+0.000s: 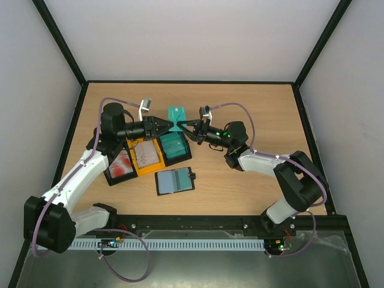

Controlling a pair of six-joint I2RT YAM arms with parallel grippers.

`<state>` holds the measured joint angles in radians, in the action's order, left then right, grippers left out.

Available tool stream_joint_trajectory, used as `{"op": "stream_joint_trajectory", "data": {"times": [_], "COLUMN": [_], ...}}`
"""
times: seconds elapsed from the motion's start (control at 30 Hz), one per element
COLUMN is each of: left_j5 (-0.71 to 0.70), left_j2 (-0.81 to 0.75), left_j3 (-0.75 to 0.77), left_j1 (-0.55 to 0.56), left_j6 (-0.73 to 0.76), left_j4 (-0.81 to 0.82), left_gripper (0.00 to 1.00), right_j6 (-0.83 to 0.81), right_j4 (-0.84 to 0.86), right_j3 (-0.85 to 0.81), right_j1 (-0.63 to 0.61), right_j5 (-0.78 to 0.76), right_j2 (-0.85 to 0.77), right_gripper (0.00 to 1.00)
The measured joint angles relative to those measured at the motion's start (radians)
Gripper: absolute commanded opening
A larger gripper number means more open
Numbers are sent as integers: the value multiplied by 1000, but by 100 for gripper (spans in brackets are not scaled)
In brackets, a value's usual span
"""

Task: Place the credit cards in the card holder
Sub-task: Pick up the credit card from the storage box.

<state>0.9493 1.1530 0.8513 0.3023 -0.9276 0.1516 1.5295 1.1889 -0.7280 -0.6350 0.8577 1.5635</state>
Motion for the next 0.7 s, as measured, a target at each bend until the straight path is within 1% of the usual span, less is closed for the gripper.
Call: {"op": "stream_joint_trajectory", "data": {"times": [0.07, 0.13, 0.27, 0.4, 0.5, 0.7], "left_j5": [-3, -8, -14, -17, -20, -38], "left_j2": [-3, -7, -17, -23, -30, -52], "left_j3": [0, 0, 0, 0, 0, -2], "left_j1": [0, 0, 0, 0, 0, -2], "left_j6": [3, 8, 20, 29, 34, 49], "left_j4": [-2, -10, -18, -27, -34, -63], "left_gripper": [30, 29, 21, 18, 19, 24], "right_j6": [4, 6, 13, 19, 21, 24], "right_j4": [3, 6, 12, 15, 17, 23], "right_j3": [2, 3, 4, 4, 5, 5], "right_j1": [0, 0, 0, 0, 0, 0], "right_j5": [1, 1, 1, 1, 1, 1], "right_j2": [-8, -12, -13, -14, -14, -14], "right_gripper": [2, 2, 2, 2, 2, 2]}}
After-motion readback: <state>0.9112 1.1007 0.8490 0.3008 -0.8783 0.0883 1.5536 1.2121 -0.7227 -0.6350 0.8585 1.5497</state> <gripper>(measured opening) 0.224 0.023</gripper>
